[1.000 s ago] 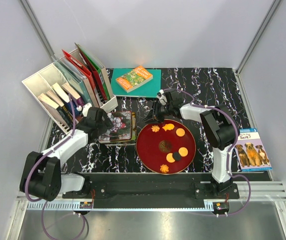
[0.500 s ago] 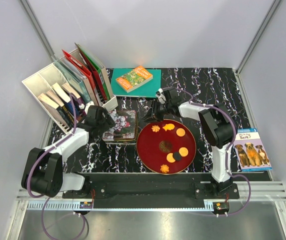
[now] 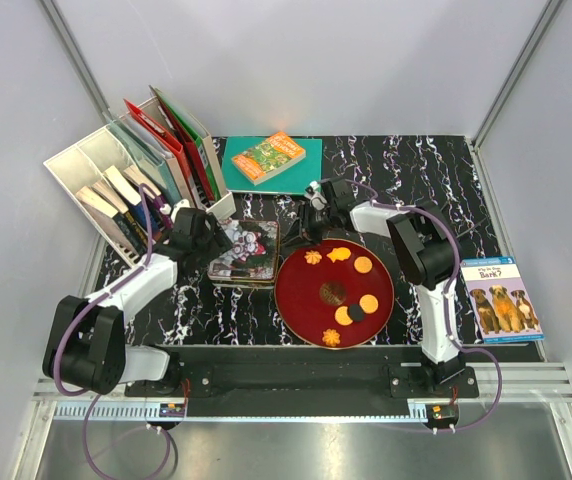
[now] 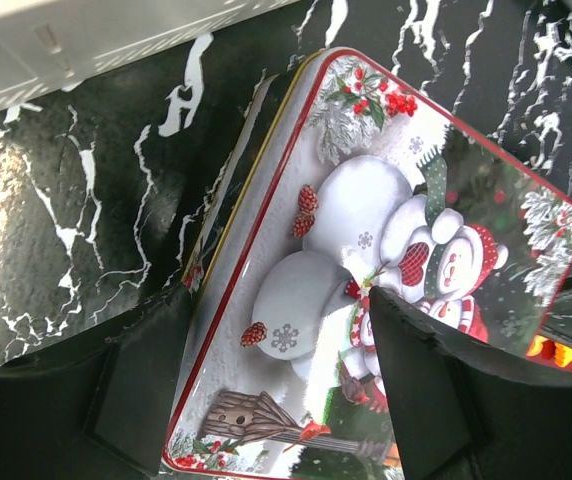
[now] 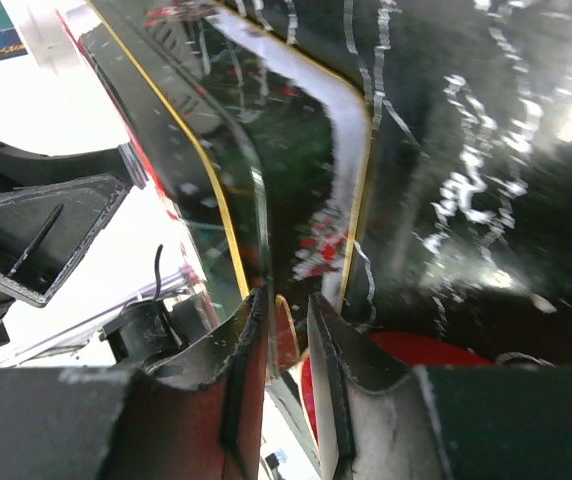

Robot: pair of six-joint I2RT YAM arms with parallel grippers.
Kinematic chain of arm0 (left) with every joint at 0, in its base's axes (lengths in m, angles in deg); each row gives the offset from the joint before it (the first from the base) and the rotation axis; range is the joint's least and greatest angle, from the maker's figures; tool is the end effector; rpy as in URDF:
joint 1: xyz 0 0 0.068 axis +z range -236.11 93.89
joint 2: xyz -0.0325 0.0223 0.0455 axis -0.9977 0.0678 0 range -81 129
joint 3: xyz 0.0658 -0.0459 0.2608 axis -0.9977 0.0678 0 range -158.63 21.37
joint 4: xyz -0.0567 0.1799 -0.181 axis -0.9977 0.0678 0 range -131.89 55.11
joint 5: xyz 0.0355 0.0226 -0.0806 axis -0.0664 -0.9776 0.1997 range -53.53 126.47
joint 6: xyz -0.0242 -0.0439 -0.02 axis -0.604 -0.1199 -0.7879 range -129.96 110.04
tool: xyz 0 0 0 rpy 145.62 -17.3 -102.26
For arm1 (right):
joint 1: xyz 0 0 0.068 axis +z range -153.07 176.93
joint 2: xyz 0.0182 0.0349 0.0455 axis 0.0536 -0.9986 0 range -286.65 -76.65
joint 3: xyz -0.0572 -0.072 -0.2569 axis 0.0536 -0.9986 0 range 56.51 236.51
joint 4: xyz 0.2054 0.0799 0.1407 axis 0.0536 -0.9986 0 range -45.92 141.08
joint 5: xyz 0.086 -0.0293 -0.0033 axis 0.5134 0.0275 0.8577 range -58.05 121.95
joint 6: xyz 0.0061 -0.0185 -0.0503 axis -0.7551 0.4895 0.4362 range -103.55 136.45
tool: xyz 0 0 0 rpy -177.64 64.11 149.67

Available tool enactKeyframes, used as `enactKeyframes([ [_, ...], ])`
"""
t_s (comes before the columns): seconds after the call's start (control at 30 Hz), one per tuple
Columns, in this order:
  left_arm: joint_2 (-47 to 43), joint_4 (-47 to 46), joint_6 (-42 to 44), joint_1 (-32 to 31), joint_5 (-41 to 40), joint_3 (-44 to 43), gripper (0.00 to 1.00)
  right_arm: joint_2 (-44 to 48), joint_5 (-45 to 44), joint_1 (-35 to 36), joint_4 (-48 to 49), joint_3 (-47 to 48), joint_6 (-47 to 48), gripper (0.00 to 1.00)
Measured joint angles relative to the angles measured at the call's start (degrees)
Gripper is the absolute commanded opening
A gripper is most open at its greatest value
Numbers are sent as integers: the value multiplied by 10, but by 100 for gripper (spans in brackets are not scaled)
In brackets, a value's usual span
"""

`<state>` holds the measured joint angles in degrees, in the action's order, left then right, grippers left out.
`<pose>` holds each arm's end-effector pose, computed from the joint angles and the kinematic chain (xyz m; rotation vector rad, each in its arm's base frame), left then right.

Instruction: Pack the cookies

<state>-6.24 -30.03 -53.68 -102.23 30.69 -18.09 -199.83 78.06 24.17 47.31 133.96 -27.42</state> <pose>0.2505 -0.0686 0.1955 -0.6241 2.3390 -0.3678 0.3818 0.2254 0.1259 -0.0282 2.6684 1.4784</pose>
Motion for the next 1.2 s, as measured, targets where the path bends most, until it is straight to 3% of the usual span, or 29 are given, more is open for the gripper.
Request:
enactKeyframes([
  [0.63,1,0,5,-2,2,-7,77,-13,1,7,-17,17,6,31],
  [1.2,8,1,3,-7,4,-9,82,103,-73,-4,-61,10,20,31],
])
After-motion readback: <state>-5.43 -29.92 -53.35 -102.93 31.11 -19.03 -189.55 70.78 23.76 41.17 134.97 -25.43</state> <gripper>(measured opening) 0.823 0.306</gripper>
